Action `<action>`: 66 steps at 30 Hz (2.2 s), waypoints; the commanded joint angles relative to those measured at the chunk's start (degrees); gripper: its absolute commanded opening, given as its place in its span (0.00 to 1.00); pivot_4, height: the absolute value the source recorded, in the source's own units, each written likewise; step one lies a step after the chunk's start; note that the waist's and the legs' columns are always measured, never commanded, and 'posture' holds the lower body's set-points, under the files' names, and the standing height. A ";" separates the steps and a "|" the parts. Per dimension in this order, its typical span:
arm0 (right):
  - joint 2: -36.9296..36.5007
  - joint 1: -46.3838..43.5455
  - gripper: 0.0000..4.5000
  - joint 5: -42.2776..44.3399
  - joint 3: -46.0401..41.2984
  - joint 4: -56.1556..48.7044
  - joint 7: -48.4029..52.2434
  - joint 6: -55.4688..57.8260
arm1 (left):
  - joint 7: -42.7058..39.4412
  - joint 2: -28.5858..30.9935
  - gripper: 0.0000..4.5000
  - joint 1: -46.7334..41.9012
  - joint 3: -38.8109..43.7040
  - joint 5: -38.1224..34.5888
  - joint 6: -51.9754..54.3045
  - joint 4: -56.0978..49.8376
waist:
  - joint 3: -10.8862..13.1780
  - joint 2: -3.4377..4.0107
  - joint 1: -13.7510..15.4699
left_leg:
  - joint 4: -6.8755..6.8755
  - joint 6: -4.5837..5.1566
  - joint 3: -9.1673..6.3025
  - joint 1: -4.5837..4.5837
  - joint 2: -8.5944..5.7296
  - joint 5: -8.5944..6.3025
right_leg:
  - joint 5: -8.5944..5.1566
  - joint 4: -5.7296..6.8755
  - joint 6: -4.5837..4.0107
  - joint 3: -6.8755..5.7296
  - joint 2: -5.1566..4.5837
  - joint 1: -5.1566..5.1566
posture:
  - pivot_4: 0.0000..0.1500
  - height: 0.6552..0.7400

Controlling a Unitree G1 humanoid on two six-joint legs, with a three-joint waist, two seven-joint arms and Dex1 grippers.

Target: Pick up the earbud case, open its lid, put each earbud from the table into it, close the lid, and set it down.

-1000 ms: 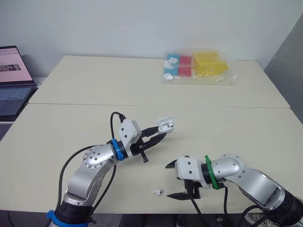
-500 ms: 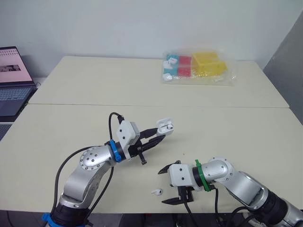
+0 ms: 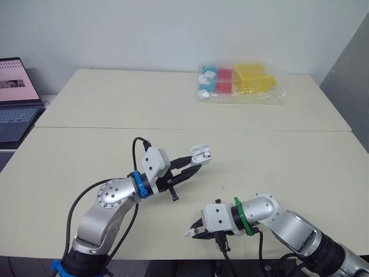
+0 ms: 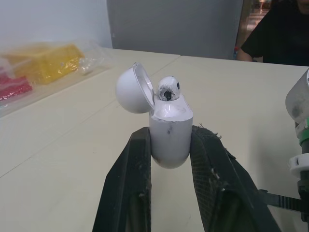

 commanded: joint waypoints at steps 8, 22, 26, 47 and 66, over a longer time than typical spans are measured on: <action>-9.38 2.57 0.09 1.71 -10.14 -3.53 3.25 -1.88 | -0.17 -0.16 0.17 -1.11 0.14 -0.51 -0.70 -1.43 | 0.00 0.00 0.06 | 0.02 0.00 0.03 -0.02 -0.04 0.00 | 0.00 -0.03 0.00 0.02 -0.05 0.01 | 1.00 1.00; -30.92 -4.03 0.09 -6.07 -17.73 20.23 22.52 -42.00 | -0.38 -1.16 0.17 -2.22 -0.89 -0.13 -1.42 0.29 | 0.03 0.04 -0.04 | -0.02 0.00 0.14 0.09 0.01 0.00 | -0.02 -0.02 -0.03 0.12 0.05 0.02 | 1.00 1.00; -28.37 -6.51 0.09 -7.66 -16.62 24.13 24.45 -42.77 | -0.43 -1.09 0.17 -2.47 -0.90 -0.08 -1.50 0.56 | 0.03 0.03 -0.04 | 0.01 0.00 0.14 0.14 0.00 0.00 | -0.02 0.02 -0.04 0.13 0.02 0.06 | 1.00 1.00; -36.67 18.24 0.77 11.51 -45.69 6.29 17.99 -15.24 | -0.74 -1.89 0.17 -2.86 -1.96 0.31 -2.61 1.88 | 0.12 0.18 0.34 | -0.11 0.00 0.11 0.71 -0.01 -0.01 | -0.14 -0.10 0.05 0.07 -0.60 0.73 | 1.00 1.00; 1.12 35.19 0.77 12.26 -44.91 -28.54 -33.96 29.63 | -2.48 -2.15 0.17 -3.92 -2.23 0.51 -3.75 3.71 | 0.08 0.14 0.09 | -0.11 -0.03 0.08 0.63 -0.10 -0.01 | -0.17 -0.18 0.28 0.02 -0.55 0.73 | 1.00 1.00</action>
